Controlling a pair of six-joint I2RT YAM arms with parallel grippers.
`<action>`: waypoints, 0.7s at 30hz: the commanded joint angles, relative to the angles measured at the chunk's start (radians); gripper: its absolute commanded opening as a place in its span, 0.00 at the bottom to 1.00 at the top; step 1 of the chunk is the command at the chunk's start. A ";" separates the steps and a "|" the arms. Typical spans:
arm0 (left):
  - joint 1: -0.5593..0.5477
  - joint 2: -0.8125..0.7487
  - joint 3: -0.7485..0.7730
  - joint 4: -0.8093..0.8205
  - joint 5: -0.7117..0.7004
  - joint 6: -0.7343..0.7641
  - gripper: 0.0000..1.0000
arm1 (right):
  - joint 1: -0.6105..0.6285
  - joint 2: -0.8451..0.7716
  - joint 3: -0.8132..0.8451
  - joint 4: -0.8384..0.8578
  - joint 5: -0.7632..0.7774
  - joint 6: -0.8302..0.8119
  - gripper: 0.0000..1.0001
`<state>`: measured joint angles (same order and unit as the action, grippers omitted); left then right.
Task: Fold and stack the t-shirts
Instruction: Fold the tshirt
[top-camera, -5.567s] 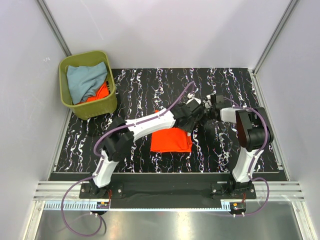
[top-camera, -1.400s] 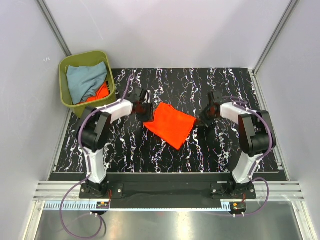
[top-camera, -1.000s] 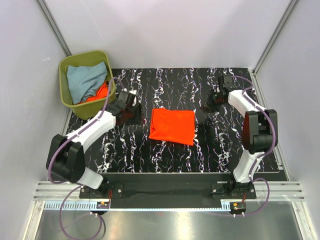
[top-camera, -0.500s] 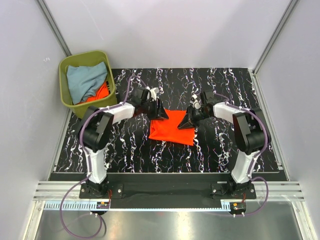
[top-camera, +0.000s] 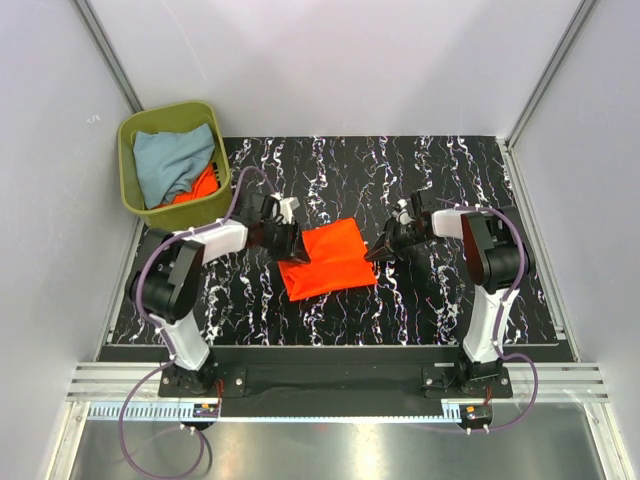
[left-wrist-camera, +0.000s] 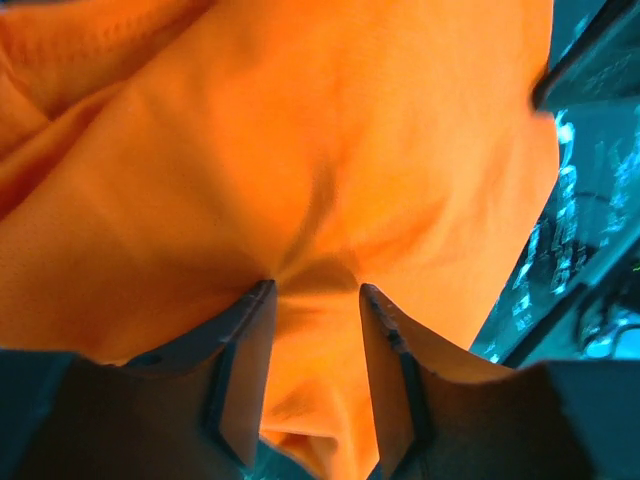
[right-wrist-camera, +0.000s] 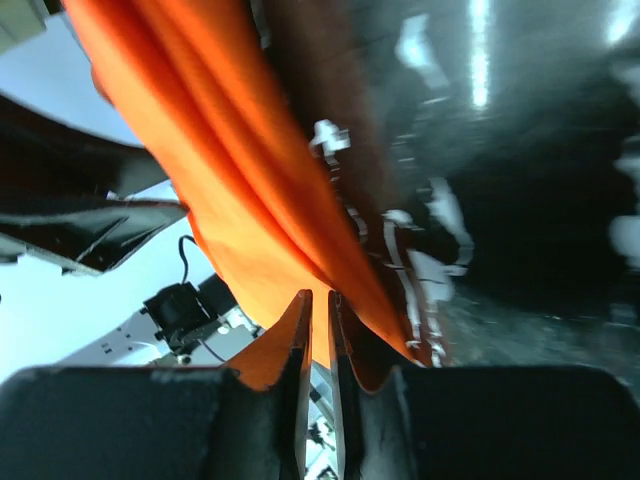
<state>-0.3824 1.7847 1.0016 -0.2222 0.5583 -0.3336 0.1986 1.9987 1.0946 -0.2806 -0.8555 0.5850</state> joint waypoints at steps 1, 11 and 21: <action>0.010 -0.103 -0.017 -0.065 -0.010 0.113 0.47 | -0.014 0.020 -0.002 0.024 -0.029 0.015 0.18; -0.018 -0.265 -0.037 0.013 0.123 -0.051 0.49 | 0.016 -0.155 0.036 0.006 -0.082 0.090 0.18; -0.033 -0.159 -0.236 0.169 0.079 -0.056 0.35 | 0.130 0.087 0.215 0.128 -0.074 0.196 0.16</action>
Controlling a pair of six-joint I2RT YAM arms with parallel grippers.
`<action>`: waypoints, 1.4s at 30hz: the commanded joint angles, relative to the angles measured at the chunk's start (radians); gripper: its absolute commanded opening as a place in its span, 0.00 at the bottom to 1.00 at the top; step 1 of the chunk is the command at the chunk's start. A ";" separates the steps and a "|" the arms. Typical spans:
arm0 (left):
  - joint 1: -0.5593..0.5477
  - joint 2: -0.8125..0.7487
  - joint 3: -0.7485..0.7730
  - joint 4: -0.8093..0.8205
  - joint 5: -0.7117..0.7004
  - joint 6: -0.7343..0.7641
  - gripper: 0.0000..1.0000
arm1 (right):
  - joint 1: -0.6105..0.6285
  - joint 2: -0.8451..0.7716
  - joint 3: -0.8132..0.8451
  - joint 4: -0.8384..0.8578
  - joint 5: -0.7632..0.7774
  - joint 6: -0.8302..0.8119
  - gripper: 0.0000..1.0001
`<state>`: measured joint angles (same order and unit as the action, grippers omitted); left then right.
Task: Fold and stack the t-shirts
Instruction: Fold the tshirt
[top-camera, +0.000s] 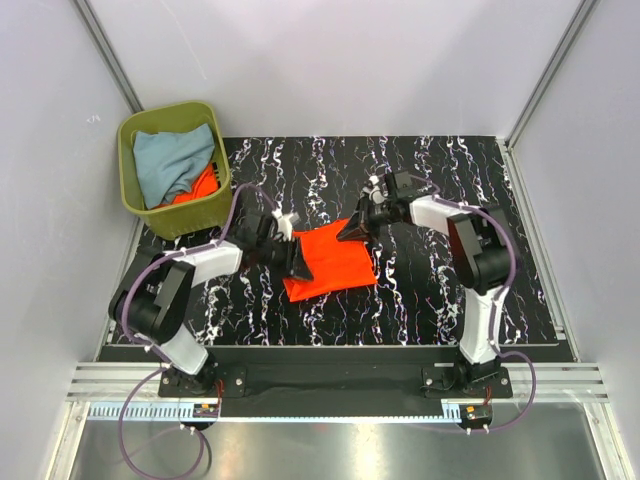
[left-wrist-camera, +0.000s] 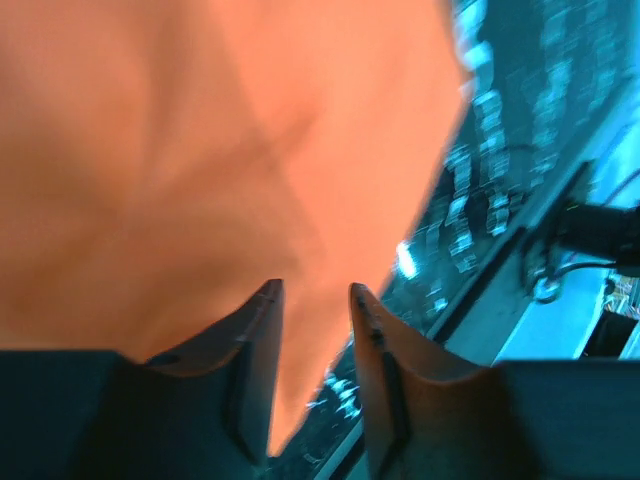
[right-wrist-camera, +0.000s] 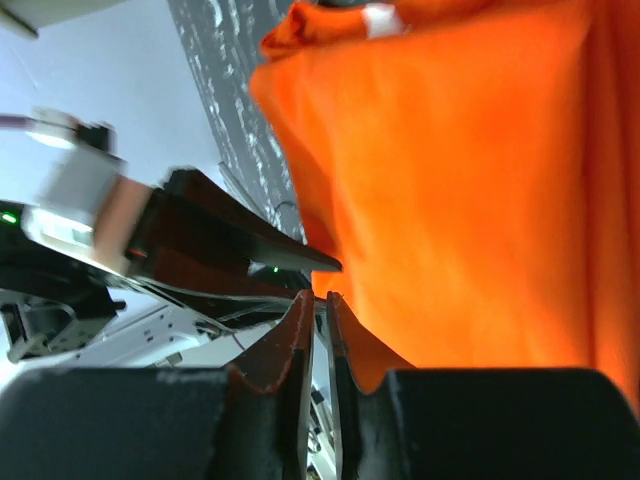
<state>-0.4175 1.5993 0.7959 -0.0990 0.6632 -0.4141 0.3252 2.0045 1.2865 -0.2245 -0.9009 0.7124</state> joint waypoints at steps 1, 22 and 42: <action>0.006 0.030 -0.056 0.030 -0.039 0.041 0.33 | 0.003 0.100 0.027 0.073 -0.023 0.068 0.15; 0.016 -0.337 -0.058 -0.071 -0.245 -0.193 0.40 | 0.000 -0.088 -0.113 -0.027 -0.046 -0.024 0.23; 0.009 -0.547 -0.383 -0.076 -0.378 -0.425 0.54 | 0.141 0.046 0.154 -0.055 0.063 -0.008 0.60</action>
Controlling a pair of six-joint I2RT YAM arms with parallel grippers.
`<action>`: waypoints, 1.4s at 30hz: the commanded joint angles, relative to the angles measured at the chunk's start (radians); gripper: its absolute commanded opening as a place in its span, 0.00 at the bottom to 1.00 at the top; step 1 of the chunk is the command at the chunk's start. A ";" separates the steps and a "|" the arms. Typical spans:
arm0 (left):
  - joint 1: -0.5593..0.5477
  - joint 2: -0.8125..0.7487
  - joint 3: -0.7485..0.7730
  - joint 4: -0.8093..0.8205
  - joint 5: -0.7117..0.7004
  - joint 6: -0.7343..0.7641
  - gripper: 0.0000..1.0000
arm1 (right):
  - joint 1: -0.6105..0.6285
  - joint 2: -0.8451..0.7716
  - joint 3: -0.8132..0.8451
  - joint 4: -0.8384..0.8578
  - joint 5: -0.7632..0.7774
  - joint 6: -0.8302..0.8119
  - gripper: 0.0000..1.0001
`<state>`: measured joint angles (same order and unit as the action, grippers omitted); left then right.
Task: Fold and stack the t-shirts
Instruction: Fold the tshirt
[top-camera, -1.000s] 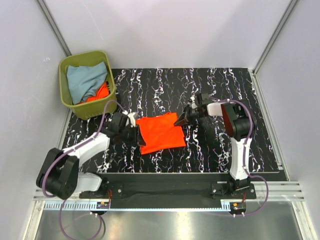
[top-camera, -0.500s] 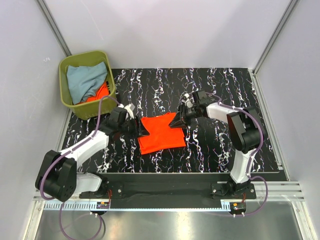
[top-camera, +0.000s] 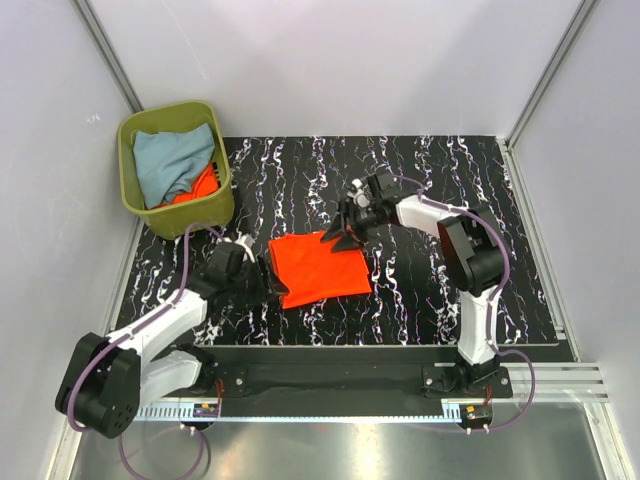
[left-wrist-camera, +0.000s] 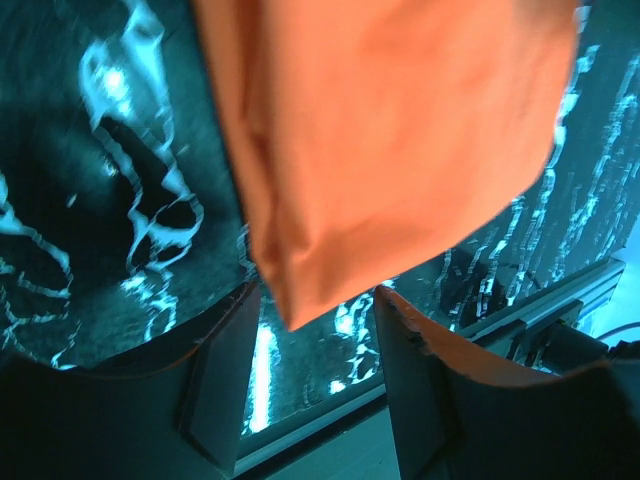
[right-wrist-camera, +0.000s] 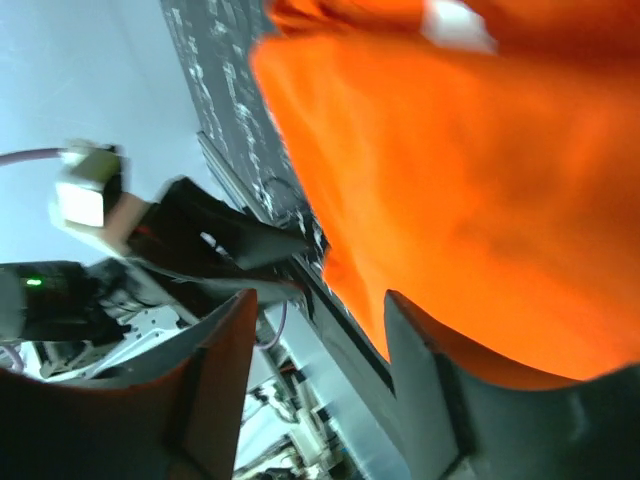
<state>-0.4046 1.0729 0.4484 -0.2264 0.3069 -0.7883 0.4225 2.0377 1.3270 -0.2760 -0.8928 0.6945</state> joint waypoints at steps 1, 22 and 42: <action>-0.003 -0.030 -0.049 0.062 -0.019 -0.060 0.54 | 0.051 0.042 0.145 -0.009 0.066 -0.001 0.62; -0.003 -0.277 -0.336 0.367 -0.035 -0.281 0.45 | 0.343 0.489 1.096 -0.666 0.646 -0.377 0.53; -0.002 -0.214 -0.284 0.331 -0.048 -0.241 0.43 | 0.417 0.605 1.256 -0.756 0.802 -0.458 0.39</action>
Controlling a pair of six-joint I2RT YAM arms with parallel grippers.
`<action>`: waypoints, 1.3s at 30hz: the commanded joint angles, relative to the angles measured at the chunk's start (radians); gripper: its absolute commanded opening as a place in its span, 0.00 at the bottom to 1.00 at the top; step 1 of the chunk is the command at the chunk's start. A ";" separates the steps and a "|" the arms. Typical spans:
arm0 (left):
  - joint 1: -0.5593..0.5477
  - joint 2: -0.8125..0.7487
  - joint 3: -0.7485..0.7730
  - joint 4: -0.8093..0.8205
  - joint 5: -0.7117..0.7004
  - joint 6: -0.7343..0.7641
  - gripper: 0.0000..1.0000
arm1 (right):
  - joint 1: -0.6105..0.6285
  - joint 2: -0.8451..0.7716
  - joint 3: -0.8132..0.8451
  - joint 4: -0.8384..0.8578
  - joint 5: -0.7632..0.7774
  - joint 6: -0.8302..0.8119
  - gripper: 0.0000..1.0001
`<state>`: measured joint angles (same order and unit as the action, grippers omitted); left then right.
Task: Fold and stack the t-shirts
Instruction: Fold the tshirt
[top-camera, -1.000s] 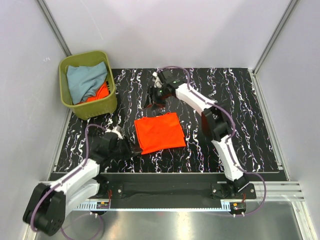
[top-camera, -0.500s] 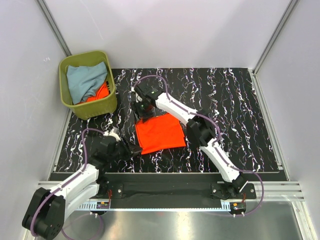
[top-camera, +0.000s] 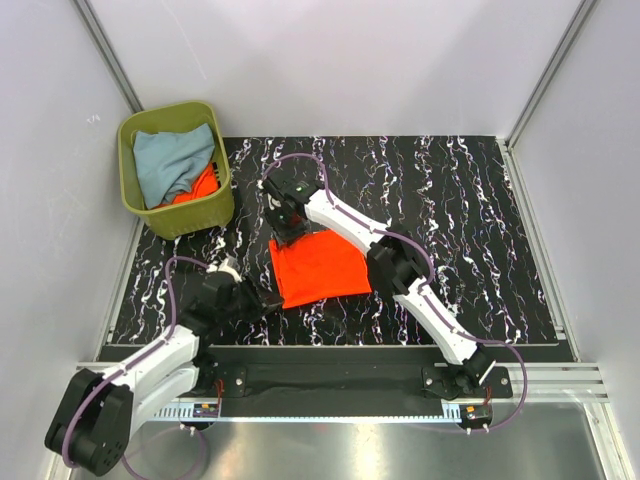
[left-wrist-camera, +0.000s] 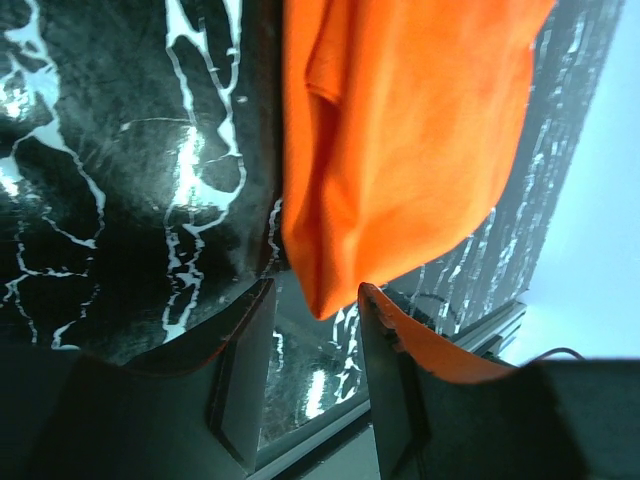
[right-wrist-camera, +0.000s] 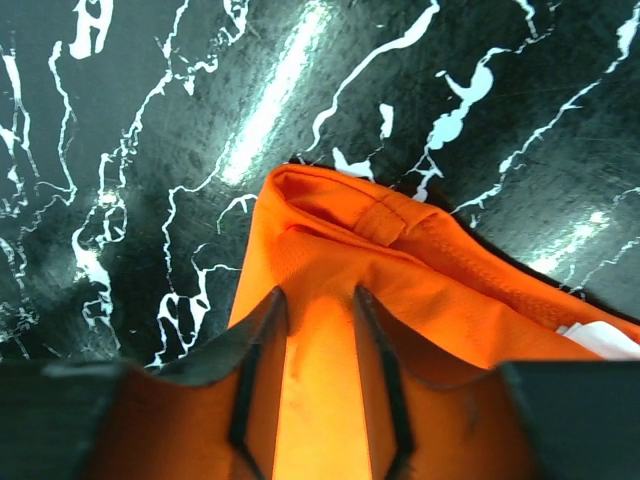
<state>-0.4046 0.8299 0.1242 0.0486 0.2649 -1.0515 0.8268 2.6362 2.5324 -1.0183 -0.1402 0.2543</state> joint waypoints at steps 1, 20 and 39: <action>-0.003 0.040 0.045 0.063 0.002 0.027 0.43 | 0.011 0.008 0.055 -0.013 0.047 -0.018 0.37; -0.003 0.216 0.106 0.142 0.054 0.051 0.44 | 0.023 0.025 0.098 -0.013 -0.018 0.028 0.36; -0.017 0.236 0.071 0.165 0.074 0.031 0.00 | 0.023 0.068 0.183 0.009 0.022 0.117 0.01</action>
<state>-0.4133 1.0691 0.1967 0.1719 0.3210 -1.0218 0.8383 2.7018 2.6606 -1.0428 -0.1463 0.3309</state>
